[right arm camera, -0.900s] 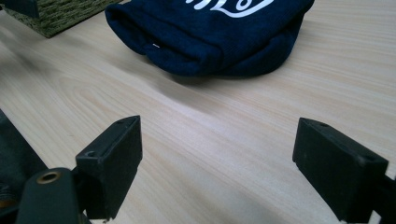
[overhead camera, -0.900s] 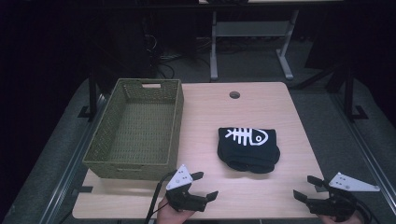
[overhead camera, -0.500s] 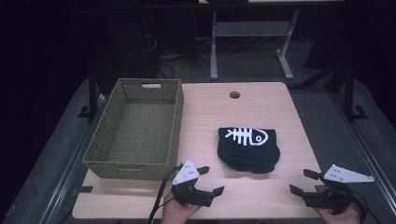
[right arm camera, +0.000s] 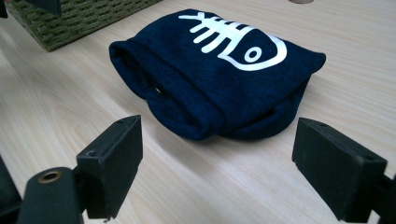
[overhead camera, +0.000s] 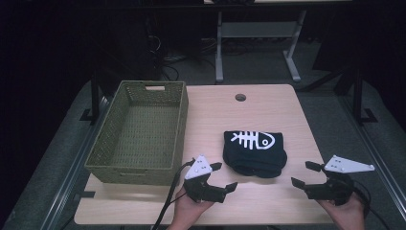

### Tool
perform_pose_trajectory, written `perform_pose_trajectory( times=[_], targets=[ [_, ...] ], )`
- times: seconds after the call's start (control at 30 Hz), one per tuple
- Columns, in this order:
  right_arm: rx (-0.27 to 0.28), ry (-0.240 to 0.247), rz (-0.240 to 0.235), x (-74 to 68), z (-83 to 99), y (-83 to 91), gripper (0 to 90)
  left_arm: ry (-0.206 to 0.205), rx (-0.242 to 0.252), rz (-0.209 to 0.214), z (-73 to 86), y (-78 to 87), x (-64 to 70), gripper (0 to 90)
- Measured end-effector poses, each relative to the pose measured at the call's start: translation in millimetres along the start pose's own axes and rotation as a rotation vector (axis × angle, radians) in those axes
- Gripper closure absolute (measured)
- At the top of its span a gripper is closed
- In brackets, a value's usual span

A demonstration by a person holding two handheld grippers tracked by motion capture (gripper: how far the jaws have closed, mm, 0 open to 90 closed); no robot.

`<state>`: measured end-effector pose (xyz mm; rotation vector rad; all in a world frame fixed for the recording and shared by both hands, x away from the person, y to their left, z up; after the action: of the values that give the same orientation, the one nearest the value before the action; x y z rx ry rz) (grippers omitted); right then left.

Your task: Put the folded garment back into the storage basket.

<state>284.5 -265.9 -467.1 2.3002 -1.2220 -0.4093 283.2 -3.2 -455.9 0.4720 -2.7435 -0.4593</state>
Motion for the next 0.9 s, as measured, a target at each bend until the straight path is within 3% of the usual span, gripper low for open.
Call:
perform_pose_trajectory(
  times=[0.27,0.5,0.9],
  targets=[
    [-0.036,0.02,-0.005,5.4,-8.6,-8.3,15.7,0.022,0.013,-0.006,-9.6,-9.7,-9.0,16.6],
    [-0.101,-0.019,-0.037,7.7,-18.1,-18.2,17.1,0.03,0.007,-0.042,-18.7,-17.7,-19.7,16.6],
    [-0.138,-0.056,-0.034,21.7,-36.7,-39.5,14.4,0.094,-0.027,-0.137,-22.6,-34.5,-58.7,17.2]
  ],
)
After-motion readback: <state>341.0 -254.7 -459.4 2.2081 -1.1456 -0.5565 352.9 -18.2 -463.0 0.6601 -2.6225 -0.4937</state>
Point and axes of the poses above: each handheld gripper's, and its own axes: y roughly backward along the jaws, z roughly out of its underside, x roughly to its right, the point moved 9 cm from there along -y, roughly forward along the jaws, and after that the axes turned 8 degrees about z, right-handed, at the moved point
